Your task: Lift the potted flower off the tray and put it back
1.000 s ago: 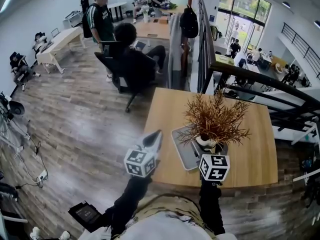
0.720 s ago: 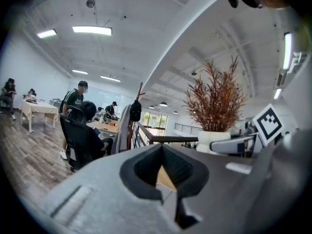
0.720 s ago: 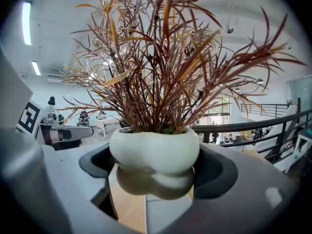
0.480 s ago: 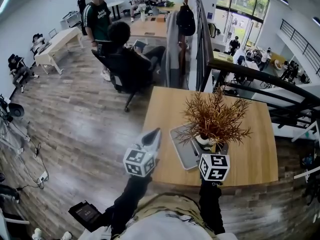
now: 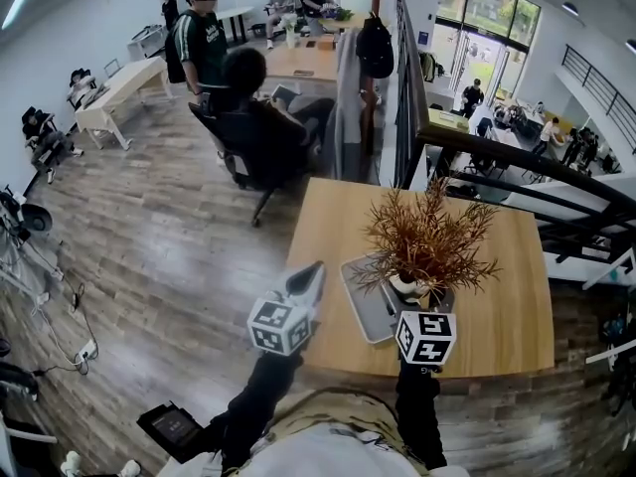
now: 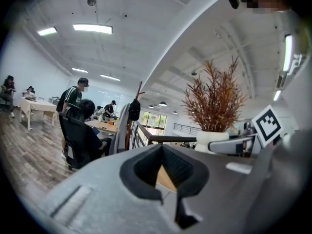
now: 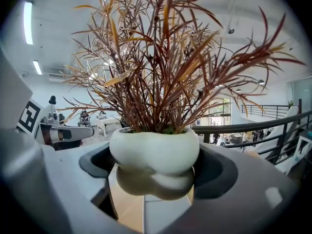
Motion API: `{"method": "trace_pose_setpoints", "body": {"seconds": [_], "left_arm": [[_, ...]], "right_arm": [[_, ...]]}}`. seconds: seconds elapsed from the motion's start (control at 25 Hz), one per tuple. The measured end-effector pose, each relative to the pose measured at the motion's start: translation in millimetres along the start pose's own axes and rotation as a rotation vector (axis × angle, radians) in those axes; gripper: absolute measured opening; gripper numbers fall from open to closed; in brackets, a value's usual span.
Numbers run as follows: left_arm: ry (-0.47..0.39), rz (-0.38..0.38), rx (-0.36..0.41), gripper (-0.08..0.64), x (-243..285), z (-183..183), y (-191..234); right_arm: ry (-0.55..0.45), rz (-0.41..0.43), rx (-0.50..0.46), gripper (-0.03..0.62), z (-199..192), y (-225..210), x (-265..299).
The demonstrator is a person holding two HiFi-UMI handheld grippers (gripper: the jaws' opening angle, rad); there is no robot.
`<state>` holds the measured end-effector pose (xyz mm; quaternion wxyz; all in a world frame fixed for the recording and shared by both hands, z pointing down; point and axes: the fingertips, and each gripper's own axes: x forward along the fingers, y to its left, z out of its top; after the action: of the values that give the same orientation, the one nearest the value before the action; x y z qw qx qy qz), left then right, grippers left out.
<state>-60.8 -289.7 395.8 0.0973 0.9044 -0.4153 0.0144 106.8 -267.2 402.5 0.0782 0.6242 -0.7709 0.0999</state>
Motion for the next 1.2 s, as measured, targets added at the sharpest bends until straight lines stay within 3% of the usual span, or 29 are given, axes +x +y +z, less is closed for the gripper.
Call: {"method": "trace_pose_setpoints", "body": {"seconds": [0.36,0.72,1.0,1.2], "left_arm": [[0.03,-0.022,-0.005,0.0,1.4,-4.1,-7.7],[0.104,-0.028,-0.033,-0.001,5.3,-43.7,-7.1],[0.141,-0.017,-0.019,0.0,2.9,-59.1,-4.8],[0.176,0.001,0.0,0.0,3.4,-90.1,-0.5]], "right_arm": [[0.006,0.003,0.002,0.491,-3.3,-1.7,-1.3],[0.017,0.007,0.017,0.492,-20.8,-4.6,3.1],[0.039,0.005,0.018,0.492,-40.5,-9.4,4.8],[0.046,0.012,0.001,0.491,-66.9,-14.7,10.9]]}}
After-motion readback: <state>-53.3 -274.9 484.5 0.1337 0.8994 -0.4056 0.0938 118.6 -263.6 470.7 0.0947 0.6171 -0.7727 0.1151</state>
